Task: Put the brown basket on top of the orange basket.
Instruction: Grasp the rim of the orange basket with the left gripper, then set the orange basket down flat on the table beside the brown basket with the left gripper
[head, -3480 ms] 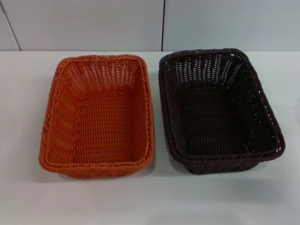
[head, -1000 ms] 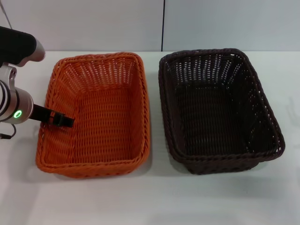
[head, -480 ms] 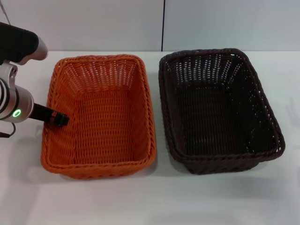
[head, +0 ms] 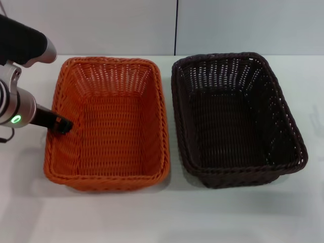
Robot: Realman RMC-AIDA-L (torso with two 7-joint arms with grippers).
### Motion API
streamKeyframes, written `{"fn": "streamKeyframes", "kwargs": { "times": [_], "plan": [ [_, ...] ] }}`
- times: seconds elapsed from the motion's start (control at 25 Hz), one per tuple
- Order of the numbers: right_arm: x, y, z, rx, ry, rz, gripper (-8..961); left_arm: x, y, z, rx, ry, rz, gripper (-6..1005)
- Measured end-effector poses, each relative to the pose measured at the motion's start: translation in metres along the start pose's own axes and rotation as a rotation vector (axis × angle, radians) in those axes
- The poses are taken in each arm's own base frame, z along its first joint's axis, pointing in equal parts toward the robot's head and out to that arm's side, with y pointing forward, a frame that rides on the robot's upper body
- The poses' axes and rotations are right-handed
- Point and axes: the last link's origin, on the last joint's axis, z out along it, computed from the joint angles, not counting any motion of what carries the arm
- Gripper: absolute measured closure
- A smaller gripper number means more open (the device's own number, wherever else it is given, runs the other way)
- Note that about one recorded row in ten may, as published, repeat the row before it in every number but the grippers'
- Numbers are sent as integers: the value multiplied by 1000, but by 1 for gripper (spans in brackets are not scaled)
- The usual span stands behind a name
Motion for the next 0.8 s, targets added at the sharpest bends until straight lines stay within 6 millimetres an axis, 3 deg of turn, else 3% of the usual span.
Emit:
{"fn": "streamKeyframes", "kwargs": {
  "times": [0.36, 0.8],
  "plan": [
    [-2, 1, 2, 1, -8, 6, 203, 14, -8, -28, 19, 48, 204, 695],
    [-5, 4, 1, 2, -21, 24, 202, 33, -27, -82, -29, 158, 474, 721]
  ]
}}
